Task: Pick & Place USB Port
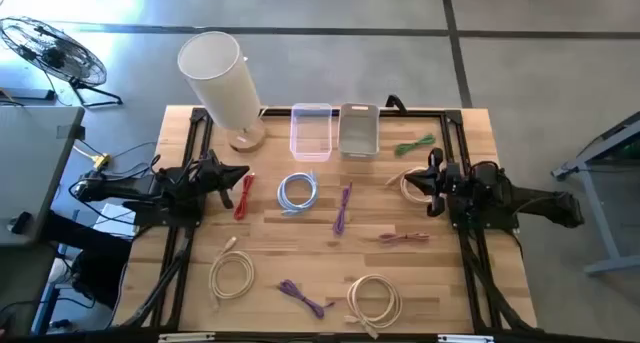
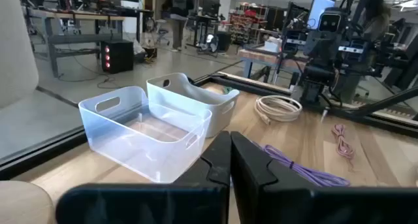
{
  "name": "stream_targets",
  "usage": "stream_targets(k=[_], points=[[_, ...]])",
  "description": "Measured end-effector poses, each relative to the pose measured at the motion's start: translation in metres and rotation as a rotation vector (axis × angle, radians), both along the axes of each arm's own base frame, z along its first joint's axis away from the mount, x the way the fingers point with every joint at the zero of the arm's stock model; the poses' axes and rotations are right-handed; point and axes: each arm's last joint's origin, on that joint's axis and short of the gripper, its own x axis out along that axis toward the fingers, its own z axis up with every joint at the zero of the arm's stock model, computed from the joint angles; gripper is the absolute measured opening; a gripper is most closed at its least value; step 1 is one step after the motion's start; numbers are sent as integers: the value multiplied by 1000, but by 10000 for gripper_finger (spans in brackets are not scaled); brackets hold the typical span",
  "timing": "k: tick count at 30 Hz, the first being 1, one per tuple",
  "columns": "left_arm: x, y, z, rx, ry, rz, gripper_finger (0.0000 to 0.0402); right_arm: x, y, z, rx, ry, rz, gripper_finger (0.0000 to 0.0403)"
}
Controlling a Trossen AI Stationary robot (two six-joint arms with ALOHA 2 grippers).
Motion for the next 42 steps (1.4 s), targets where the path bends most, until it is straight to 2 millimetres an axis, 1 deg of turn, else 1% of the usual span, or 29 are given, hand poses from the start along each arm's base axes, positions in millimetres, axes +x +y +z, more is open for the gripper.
stream_targets(k=[3,14,17,22,29,31,34,36,38,42], points=[[0,0,0,0,0,3,1,0,0,0,53,-7,8,2],[0,0,0,0,-1,4,1,0,0,0,61,-7,10,2],[0,0,0,-3,-2,3,1,0,0,0,95,-11,13,2],[0,0,0,15,7,-1,1,0,-1,0,106,-13,0,2],[1,-3,2,99,6,-99,1,-1,-1,2,165,-26,1,2],[1,-3,7,158,-4,-103,1,-3,0,11,155,-50,2,1],[-5,-2,29,251,-43,-91,1,-7,0,29,116,-96,2,1],[-9,-2,43,305,-59,-86,1,-10,1,43,90,-95,-4,1],[-13,-2,54,347,-41,-88,1,-12,1,58,66,-61,-11,1],[-22,-1,76,384,9,-103,1,-13,1,92,40,88,-31,1]])
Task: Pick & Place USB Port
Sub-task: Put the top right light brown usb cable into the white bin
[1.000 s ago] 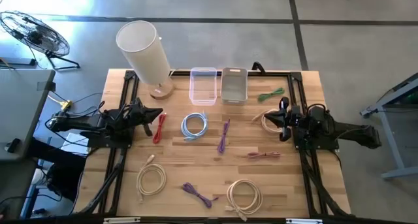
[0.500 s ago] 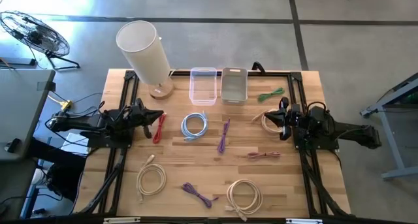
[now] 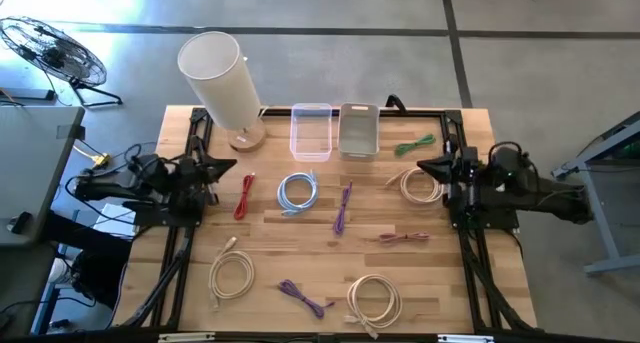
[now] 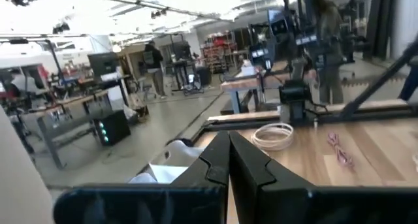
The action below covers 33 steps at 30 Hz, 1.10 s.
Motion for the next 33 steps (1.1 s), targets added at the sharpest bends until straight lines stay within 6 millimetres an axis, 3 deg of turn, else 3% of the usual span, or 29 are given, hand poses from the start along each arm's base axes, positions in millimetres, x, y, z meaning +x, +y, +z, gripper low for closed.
stream_targets(k=[10,17,24,33], points=[[-4,1,17,4,130,3,1,17,-6,83,4,547,-91,0],[-4,1,10,11,206,3,1,31,-8,118,76,851,-100,0],[-4,0,8,-16,213,-19,1,48,-10,121,116,1027,-72,19],[-3,-5,9,-23,200,-191,1,62,-13,88,101,1204,-82,111]])
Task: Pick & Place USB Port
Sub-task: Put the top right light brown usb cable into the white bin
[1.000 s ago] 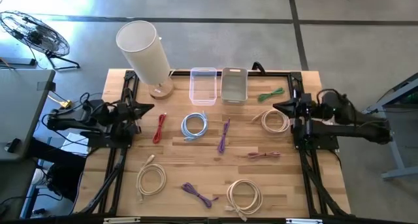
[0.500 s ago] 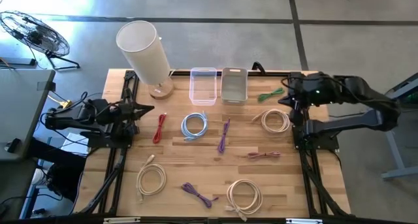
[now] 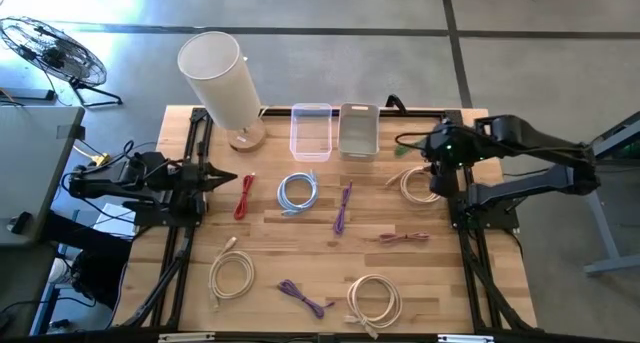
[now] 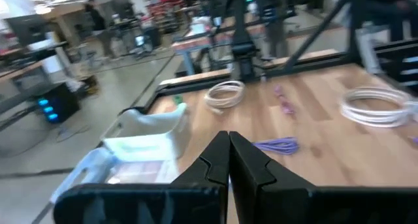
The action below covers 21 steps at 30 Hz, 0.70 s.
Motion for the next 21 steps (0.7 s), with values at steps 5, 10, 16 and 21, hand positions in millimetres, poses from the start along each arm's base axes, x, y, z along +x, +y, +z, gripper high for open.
stream_targets(k=[5,10,16,21], points=[[0,0,0,0,-1,-3,1,3,-1,-24,7,71,9,168],[0,0,0,16,2,8,1,4,0,-55,29,167,29,201],[0,2,-1,27,10,59,1,8,2,-101,154,201,43,202],[-1,3,-2,33,25,86,1,7,5,-140,227,214,52,203]])
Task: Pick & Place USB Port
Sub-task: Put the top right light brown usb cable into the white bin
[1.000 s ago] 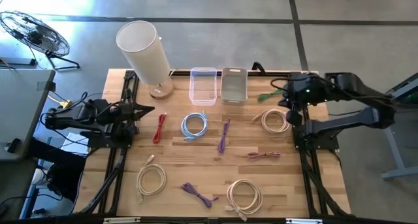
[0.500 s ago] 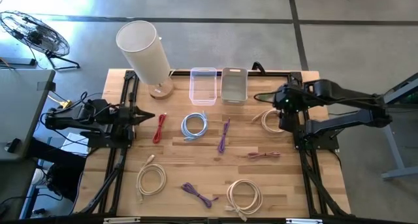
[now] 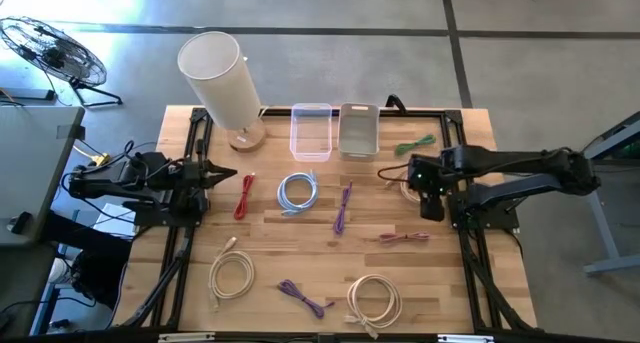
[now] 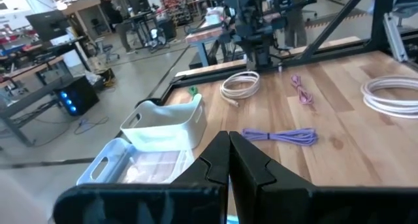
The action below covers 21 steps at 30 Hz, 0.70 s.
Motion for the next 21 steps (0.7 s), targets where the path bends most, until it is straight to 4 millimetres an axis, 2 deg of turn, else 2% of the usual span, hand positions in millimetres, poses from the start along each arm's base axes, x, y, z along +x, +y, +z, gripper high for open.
stream_targets(k=[3,13,21], points=[[0,0,0,0,-1,0,1,-1,1,-10,22,29,-6,205],[0,0,0,5,-1,13,1,4,-2,-6,11,1,-37,206],[0,1,0,7,7,19,1,19,-3,-9,50,-77,-87,207]])
